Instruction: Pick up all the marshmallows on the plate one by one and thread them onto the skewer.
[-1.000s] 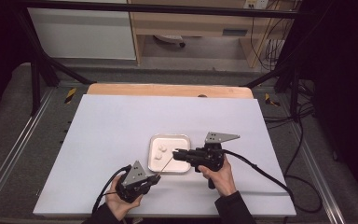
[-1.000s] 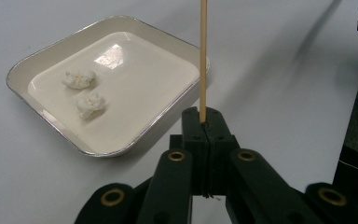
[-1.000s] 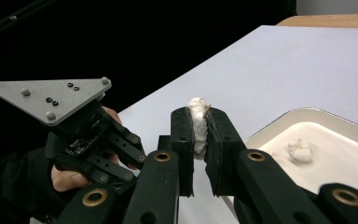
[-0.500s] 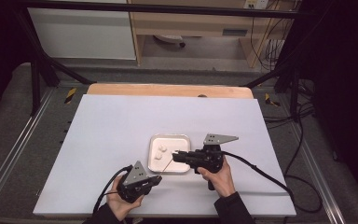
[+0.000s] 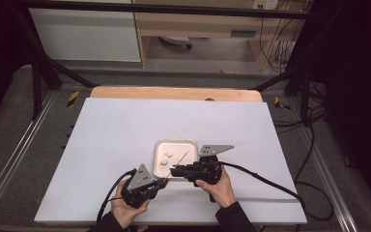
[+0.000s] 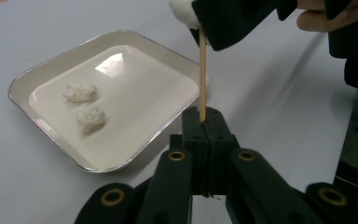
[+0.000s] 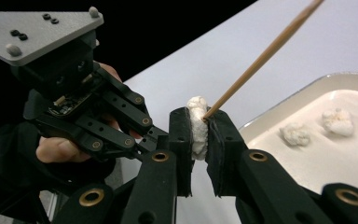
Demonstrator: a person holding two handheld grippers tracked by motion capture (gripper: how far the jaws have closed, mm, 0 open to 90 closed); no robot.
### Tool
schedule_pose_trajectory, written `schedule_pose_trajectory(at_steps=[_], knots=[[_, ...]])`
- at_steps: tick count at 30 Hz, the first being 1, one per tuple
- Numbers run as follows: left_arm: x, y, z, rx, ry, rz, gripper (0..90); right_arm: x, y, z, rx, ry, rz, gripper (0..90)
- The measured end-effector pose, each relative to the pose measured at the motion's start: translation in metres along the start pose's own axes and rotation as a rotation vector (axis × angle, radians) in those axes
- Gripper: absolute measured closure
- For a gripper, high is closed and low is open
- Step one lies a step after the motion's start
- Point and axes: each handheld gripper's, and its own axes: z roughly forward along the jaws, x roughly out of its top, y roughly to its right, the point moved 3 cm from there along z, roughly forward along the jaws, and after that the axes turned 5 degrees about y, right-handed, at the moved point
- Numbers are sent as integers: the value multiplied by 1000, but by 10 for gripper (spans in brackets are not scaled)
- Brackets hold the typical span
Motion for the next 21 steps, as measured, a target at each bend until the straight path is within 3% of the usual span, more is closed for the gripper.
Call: schedule_pose_trajectory(at_steps=[9,10,13,16,19,21], knots=[[2,-1,2,-19,10,-14,889,-1,0,0,-3,-3,6,807],[3,-1,1,-25,29,-11,888,-1,0,0,-3,-4,5,807],[7,1,2,-4,29,10,888,-9,-2,7,46,-45,26,805],[3,-1,2,-12,29,-7,888,-9,-1,8,34,-47,14,791],[3,-3,-1,-6,30,-9,888,-6,-1,6,21,-21,19,712],[1,-5,-1,2,25,-17,888,-3,0,3,-23,-9,-4,625]])
